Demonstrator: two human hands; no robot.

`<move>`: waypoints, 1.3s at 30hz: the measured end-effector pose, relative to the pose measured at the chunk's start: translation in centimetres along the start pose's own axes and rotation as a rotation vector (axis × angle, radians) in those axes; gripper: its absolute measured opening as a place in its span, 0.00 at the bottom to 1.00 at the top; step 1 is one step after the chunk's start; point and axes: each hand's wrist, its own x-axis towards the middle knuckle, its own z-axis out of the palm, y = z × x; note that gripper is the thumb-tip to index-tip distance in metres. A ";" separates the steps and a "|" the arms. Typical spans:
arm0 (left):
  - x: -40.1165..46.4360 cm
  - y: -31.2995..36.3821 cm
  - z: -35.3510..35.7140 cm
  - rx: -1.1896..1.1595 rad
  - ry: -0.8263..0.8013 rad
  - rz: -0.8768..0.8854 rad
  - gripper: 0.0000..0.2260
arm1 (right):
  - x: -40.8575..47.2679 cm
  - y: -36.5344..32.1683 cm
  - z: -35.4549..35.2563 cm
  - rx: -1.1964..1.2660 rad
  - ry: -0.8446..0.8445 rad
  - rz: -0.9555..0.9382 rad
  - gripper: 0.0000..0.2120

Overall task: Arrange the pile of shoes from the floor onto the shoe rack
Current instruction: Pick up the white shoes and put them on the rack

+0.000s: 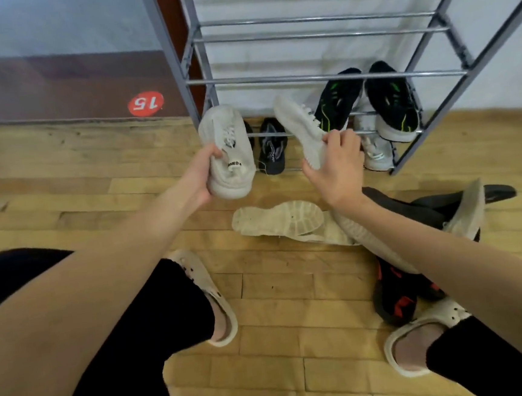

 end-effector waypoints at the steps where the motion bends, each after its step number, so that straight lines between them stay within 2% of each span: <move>1: 1.0 0.0 -0.1 0.024 0.029 -0.014 0.10 | 0.8 -0.2 1.0 -0.032 0.014 -0.023 0.22; 3: 3.7 0.4 -0.5 0.068 0.069 -0.018 0.10 | 2.9 -0.5 3.1 -0.095 0.037 -0.063 0.21; 7: 8.9 1.4 -0.7 0.161 0.143 0.060 0.19 | 6.5 -1.5 6.9 -0.165 0.082 -0.102 0.20; 10: 12.6 2.3 -0.3 0.208 0.171 0.133 0.14 | 9.1 -2.6 9.8 -0.218 0.090 -0.079 0.19; 14: 16.0 3.5 0.4 0.211 0.184 0.194 0.14 | 11.7 -4.0 12.6 -0.274 0.091 -0.017 0.17; 17: 18.0 4.2 0.9 0.216 0.182 0.229 0.11 | 13.3 -4.3 14.3 -0.254 0.050 -0.009 0.21; 19: 18.9 4.3 1.2 0.220 0.178 0.215 0.14 | 13.8 -4.2 15.2 -0.248 -0.001 -0.015 0.23; 24: 19.5 3.4 1.3 0.129 0.226 0.170 0.17 | 12.6 -3.4 16.3 -0.263 -0.011 -0.118 0.21; 27: 19.4 2.7 0.9 0.129 0.241 0.176 0.17 | 11.5 -2.4 16.2 -0.220 -0.017 -0.212 0.23; 32: 17.6 1.3 0.7 0.226 0.294 0.233 0.09 | 9.0 -1.0 15.0 -0.147 -0.202 -0.275 0.32; 36: 15.1 -0.4 0.1 0.247 0.236 0.164 0.10 | 6.6 -0.6 12.8 -0.117 -0.263 -0.308 0.33; 39: 13.6 -2.5 0.1 0.304 0.266 0.117 0.10 | 4.7 0.4 11.2 -0.089 -0.319 -0.354 0.31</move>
